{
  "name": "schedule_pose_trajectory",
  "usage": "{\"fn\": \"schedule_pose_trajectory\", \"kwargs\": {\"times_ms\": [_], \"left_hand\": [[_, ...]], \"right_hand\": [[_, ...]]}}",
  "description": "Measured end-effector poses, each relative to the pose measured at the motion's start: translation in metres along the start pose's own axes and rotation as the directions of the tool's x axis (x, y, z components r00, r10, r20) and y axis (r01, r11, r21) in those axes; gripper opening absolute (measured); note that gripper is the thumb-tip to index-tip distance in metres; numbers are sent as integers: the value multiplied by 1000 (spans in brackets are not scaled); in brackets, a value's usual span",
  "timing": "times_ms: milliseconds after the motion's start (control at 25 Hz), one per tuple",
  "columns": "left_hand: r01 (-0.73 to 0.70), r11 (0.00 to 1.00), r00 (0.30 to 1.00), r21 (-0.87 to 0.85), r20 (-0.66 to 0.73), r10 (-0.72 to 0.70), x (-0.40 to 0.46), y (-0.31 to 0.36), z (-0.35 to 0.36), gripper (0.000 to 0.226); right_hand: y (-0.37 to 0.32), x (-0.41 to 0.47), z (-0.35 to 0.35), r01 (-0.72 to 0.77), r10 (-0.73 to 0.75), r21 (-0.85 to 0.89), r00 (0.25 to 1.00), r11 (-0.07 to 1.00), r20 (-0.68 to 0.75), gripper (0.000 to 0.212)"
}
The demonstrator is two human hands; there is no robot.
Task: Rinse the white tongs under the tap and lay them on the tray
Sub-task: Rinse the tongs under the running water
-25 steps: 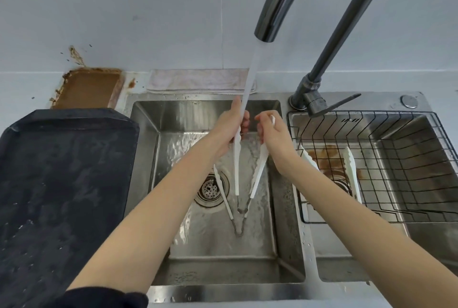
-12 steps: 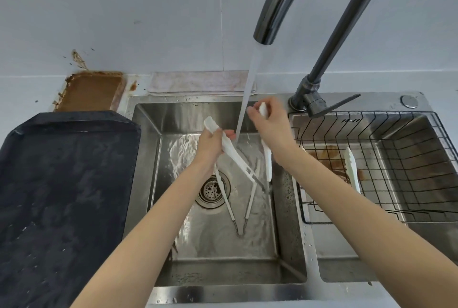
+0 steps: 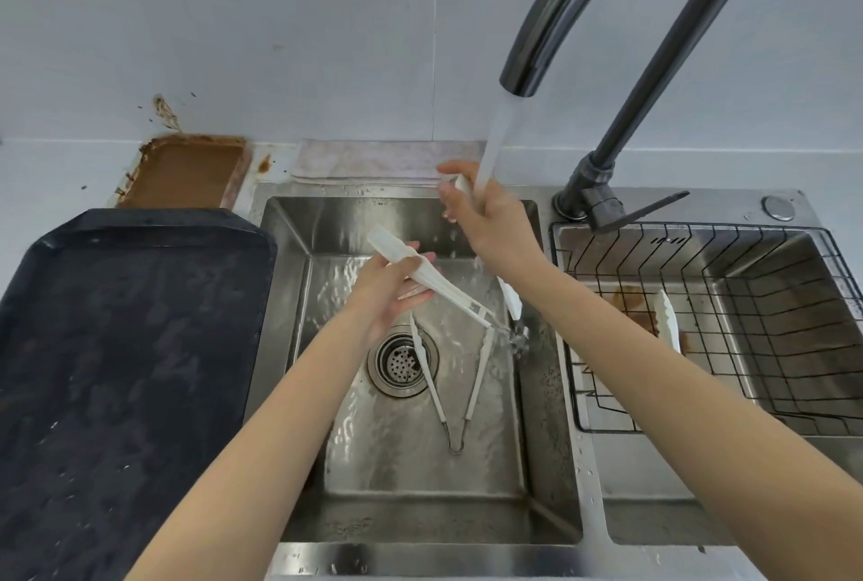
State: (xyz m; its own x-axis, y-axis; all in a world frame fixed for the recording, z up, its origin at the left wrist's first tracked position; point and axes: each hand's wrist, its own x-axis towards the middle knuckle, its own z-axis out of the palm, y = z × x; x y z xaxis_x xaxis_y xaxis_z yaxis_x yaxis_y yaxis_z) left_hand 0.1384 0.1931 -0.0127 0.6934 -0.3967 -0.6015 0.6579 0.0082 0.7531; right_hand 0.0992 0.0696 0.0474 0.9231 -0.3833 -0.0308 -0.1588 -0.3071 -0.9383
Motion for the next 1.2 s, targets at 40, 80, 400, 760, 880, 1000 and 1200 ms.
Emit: {"fn": "schedule_pose_trajectory", "kwargs": {"times_ms": [40, 80, 400, 760, 880, 1000, 1200], "left_hand": [[-11, 1000, 1000, 25, 7, 11, -1, -1, 0, 26], [-19, 998, 1000, 63, -6, 19, -1, -2, 1, 27], [23, 960, 973, 278, -225, 42, 6, -21, 0, 26], [171, 909, 946, 381, -321, -44, 5, -56, -22, 29], [256, 869, 920, 422, -382, -86, 8, -72, -34, 30], [284, 846, 911, 452, -402, -91, 11, -87, -39, 13], [324, 854, 919, 407, -348, -183, 19, -105, -34, 15]], "right_hand": [[2, 0, -2, -29, 30, 28, 999, 999, -22, 30], [6, -1, -6, -64, 65, 46, 997, 997, -29, 33], [62, -42, -10, -391, 425, -270, 901, 880, 80, 45], [112, -68, 8, -622, 659, -221, 724, 751, 202, 39], [129, -76, 15, -703, 720, -162, 663, 693, 205, 44], [140, -82, 17, -771, 772, -95, 607, 630, 189, 45], [158, -84, 27, -857, 849, -15, 507, 515, 150, 39]]}}
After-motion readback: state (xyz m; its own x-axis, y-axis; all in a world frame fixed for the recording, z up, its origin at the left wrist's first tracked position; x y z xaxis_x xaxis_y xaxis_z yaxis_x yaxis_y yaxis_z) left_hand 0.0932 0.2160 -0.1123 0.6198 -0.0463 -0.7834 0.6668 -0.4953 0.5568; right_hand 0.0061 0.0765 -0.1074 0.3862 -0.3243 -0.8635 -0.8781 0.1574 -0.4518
